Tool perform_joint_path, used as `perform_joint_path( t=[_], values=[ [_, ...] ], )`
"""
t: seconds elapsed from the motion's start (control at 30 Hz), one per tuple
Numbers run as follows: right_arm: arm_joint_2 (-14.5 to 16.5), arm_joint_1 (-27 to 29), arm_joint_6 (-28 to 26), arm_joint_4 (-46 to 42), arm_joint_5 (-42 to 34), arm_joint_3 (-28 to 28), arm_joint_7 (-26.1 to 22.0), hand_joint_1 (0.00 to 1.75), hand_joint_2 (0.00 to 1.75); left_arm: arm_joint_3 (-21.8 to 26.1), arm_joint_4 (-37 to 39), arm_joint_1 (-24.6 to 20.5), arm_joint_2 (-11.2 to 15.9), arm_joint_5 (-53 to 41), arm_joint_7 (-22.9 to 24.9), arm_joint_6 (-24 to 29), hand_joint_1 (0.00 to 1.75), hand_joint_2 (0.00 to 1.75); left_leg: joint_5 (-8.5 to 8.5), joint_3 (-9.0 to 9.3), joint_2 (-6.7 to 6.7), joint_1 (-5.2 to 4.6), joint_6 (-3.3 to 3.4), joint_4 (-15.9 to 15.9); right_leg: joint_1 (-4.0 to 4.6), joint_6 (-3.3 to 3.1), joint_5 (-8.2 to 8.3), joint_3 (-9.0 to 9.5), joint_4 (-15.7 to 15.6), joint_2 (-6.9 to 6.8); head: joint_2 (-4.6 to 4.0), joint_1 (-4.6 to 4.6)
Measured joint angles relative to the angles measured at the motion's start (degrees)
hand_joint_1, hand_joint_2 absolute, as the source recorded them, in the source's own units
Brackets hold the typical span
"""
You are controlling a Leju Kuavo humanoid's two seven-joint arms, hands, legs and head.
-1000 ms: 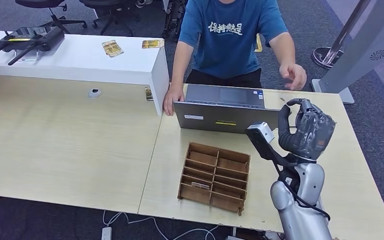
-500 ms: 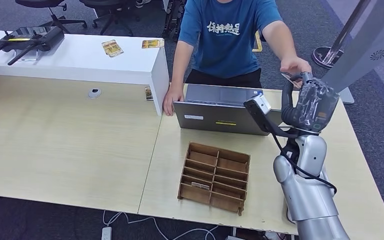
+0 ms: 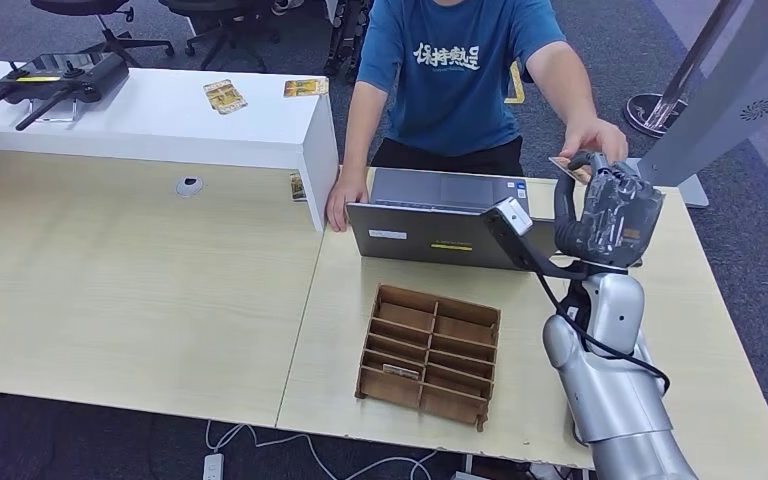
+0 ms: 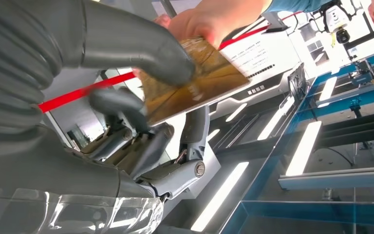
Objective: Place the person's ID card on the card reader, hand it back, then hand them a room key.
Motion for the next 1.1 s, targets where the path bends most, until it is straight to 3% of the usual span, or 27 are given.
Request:
perform_joint_path(
  t=[0.03, 0.43, 0.8, 1.1],
  values=[
    [0.0, 0.03, -0.01, 0.04, -0.11, 0.0, -0.1, 0.0, 1.75, 0.0, 0.0, 0.0, 0.01, 0.0, 0.0, 0.02, 0.0, 0.0, 0.0, 0.0, 0.0, 0.0, 0.0, 0.0, 0.0, 0.0, 0.0, 0.0, 0.0, 0.0, 0.0, 0.0],
    [0.0, 1.29, -0.01, -1.48, -0.82, 0.0, -0.84, 0.0, 1.75, 0.0, 0.0, -0.05, -0.38, -0.33, 0.02, 0.56, 0.0, 0.0, 0.0, 0.0, 0.0, 0.0, 0.0, 0.0, 0.0, 0.0, 0.0, 0.0, -0.01, 0.0, 0.0, -0.01],
    [1.97, 8.38, -0.01, -10.2, -3.78, -3.63, -11.09, 0.0, 1.75, 0.26, 0.0, 0.2, -0.81, -0.09, 0.0, 1.25, 0.0, 0.0, -0.01, -0.02, -0.03, 0.0, 0.0, 0.0, 0.0, 0.02, -0.02, -0.01, -0.01, -0.01, 0.0, -0.01],
    [4.58, 12.88, -0.03, -16.56, -11.55, -6.21, -18.49, 0.0, 1.75, 0.62, 0.0, 0.4, -1.35, 0.55, -0.03, 1.86, 0.0, 0.0, -0.01, -0.02, -0.03, 0.0, 0.0, 0.0, 0.0, 0.02, -0.02, 0.0, -0.01, -0.03, 0.0, 0.0]
  ],
)
